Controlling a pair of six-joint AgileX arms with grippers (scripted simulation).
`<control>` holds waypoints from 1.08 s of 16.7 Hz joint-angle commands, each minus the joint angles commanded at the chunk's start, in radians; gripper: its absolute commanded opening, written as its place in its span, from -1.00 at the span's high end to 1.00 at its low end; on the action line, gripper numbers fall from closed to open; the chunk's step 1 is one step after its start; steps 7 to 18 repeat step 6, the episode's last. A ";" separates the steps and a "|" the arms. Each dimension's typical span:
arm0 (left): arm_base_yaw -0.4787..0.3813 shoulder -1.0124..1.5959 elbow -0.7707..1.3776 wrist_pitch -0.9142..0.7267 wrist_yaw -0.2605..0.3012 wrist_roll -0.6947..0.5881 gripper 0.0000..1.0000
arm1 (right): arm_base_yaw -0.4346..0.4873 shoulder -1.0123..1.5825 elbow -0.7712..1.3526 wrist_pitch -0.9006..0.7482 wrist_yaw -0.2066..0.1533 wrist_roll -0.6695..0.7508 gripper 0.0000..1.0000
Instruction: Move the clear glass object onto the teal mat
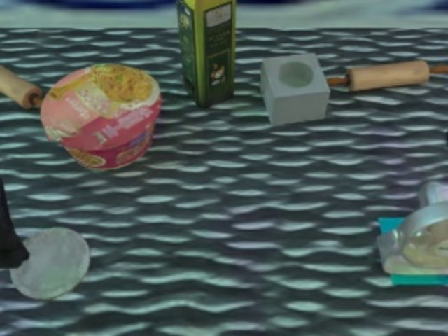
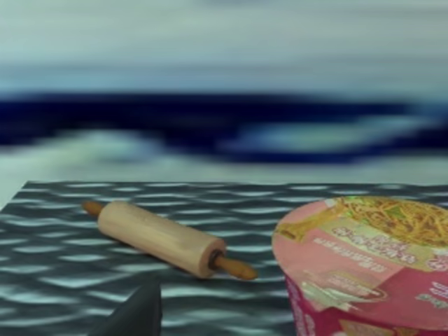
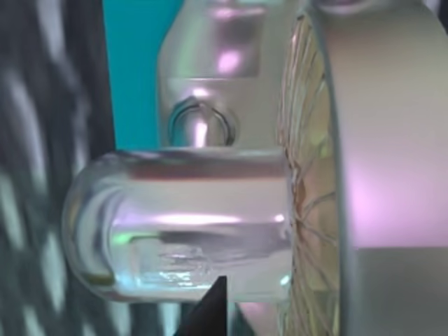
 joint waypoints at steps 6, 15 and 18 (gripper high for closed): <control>0.000 0.000 0.000 0.000 0.000 0.000 -1.00 | 0.000 0.000 0.000 0.000 0.000 0.000 -1.00; 0.000 0.000 0.000 0.000 0.000 0.000 -1.00 | 0.000 0.000 0.000 0.000 0.000 0.000 -1.00; 0.000 0.000 0.000 0.000 0.000 0.000 -1.00 | 0.000 0.000 0.000 0.000 0.000 0.000 -1.00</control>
